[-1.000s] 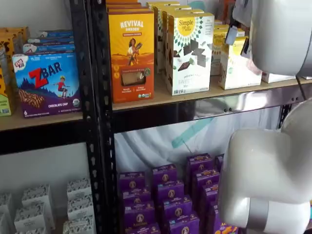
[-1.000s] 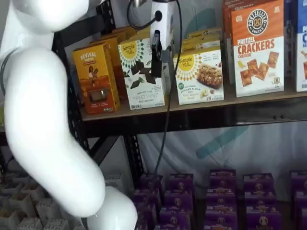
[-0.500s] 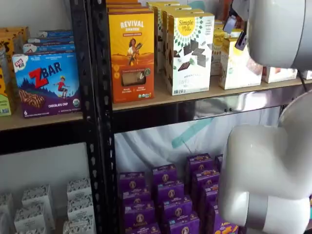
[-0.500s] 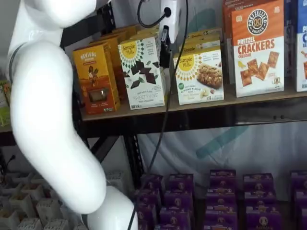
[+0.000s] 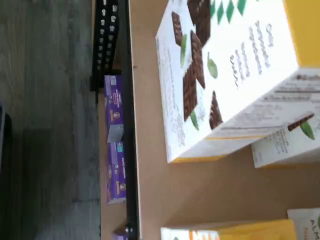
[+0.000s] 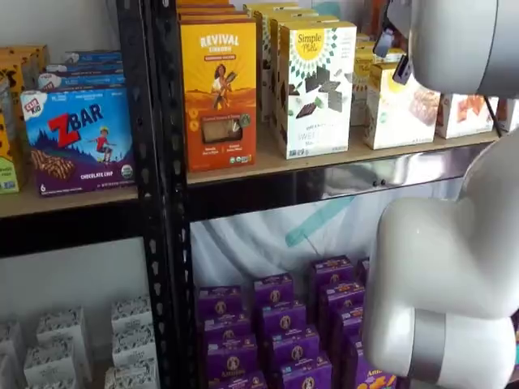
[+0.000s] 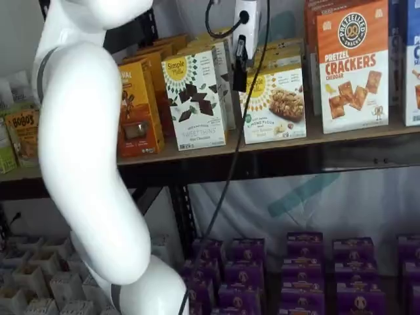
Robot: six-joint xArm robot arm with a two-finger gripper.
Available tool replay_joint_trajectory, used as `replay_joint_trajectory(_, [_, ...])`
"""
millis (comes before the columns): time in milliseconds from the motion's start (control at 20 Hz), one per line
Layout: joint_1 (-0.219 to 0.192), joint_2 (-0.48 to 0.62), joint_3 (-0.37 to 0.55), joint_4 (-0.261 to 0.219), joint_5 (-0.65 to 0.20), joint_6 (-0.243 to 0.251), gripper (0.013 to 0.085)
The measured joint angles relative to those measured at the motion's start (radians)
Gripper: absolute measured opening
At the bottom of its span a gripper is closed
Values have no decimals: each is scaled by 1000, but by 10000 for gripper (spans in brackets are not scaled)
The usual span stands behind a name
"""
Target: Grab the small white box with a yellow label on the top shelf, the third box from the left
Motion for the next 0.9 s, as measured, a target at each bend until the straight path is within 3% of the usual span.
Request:
replay_joint_trajectory(500, [47,23,11,-81,-53,10,850])
replay_joint_trajectory(900, [82,74,-49,-181,27,30,850])
